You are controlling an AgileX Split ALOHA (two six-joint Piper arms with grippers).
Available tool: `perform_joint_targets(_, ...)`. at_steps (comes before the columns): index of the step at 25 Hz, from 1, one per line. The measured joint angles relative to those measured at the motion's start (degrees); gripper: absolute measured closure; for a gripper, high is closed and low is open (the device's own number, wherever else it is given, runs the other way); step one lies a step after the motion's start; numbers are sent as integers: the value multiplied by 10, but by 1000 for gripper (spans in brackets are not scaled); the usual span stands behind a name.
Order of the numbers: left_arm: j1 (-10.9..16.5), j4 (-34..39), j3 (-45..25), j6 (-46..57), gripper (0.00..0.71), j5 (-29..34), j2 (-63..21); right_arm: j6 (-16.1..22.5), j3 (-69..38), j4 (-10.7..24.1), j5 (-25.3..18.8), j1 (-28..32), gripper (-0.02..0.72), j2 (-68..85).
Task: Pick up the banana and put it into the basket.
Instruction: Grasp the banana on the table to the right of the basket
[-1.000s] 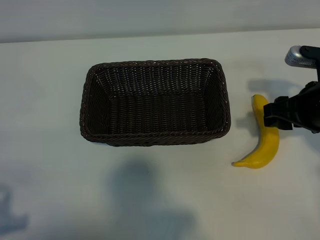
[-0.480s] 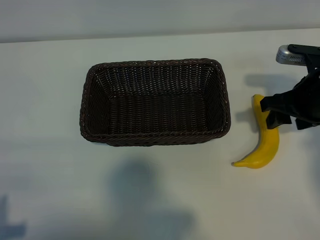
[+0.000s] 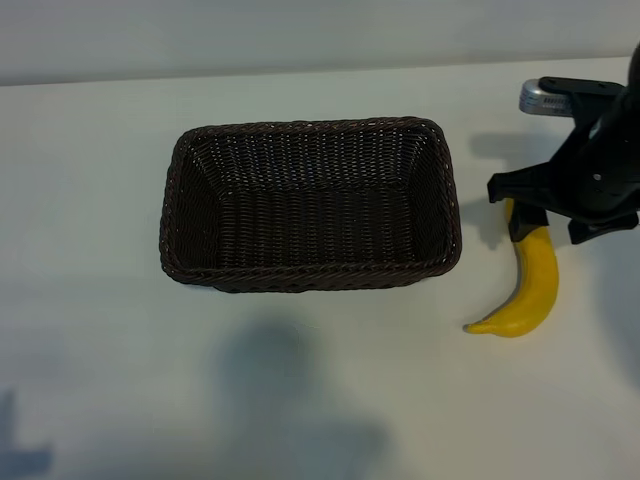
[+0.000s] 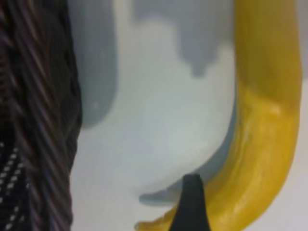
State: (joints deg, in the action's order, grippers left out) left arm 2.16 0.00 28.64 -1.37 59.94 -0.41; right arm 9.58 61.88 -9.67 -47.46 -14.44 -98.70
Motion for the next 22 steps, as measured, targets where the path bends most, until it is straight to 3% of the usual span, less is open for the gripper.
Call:
perform_joint_targets(5,0,0,0,0,181,0,0,18,3,12,15,0,107,-15)
perform_joint_targets(22,0,0,0,-1,181,0,0,20,3,27,46,0,107,-101)
